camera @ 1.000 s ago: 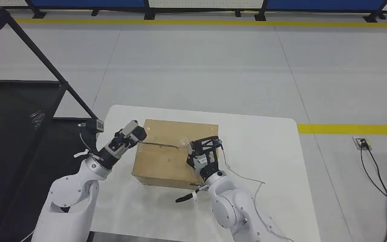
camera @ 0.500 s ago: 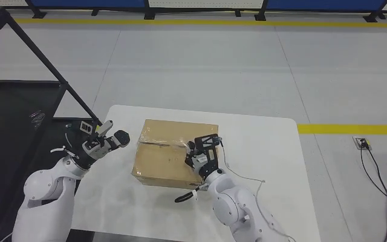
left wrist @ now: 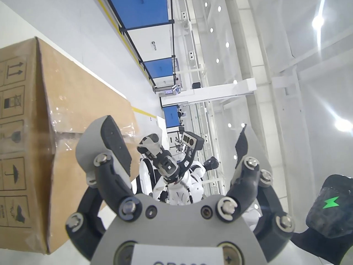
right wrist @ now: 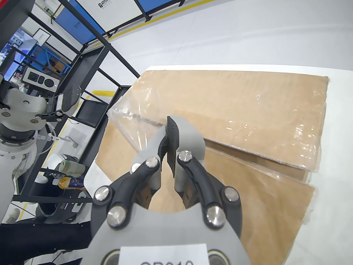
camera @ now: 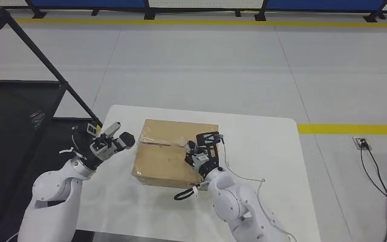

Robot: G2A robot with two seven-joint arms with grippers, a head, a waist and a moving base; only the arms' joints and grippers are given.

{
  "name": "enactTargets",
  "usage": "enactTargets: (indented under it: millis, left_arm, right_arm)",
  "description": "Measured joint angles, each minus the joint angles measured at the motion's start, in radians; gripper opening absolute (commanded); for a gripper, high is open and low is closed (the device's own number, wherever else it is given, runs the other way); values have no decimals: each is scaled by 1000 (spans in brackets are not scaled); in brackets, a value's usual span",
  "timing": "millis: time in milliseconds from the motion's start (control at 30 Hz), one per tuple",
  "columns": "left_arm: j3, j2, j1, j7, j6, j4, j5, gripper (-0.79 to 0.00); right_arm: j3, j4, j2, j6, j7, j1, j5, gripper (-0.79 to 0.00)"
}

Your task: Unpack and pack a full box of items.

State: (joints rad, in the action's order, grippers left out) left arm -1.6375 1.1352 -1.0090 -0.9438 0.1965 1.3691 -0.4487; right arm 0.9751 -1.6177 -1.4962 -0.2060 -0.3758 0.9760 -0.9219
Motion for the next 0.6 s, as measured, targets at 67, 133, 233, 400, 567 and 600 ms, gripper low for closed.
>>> enactTargets:
  millis: [67, 133, 233, 400, 567, 600]
  left_arm:
    - [17, 0, 5, -1, 3, -8, 9, 0]
    - [31, 1, 11, 9, 11, -19, 18, 0]
    - [53, 3, 28, 44, 28, -47, 31, 0]
    - [80, 8, 61, 88, 24, -90, -2, 0]
    - [105, 10, 89, 95, 10, -130, -11, 0]
    - [110, 11, 92, 95, 11, -136, -11, 0]
  right_arm:
    - [1, 1, -2, -2, -4, 0, 3, -785]
    - [2, 1, -3, -3, -8, 0, 5, -785]
    - [3, 3, -5, -2, -12, 0, 6, -785]
    - [4, 3, -8, -6, -13, 2, 5, -785]
    - [4, 2, -11, -9, -14, 4, 2, -785]
    - [4, 2, -11, -10, -14, 5, 2, -785]
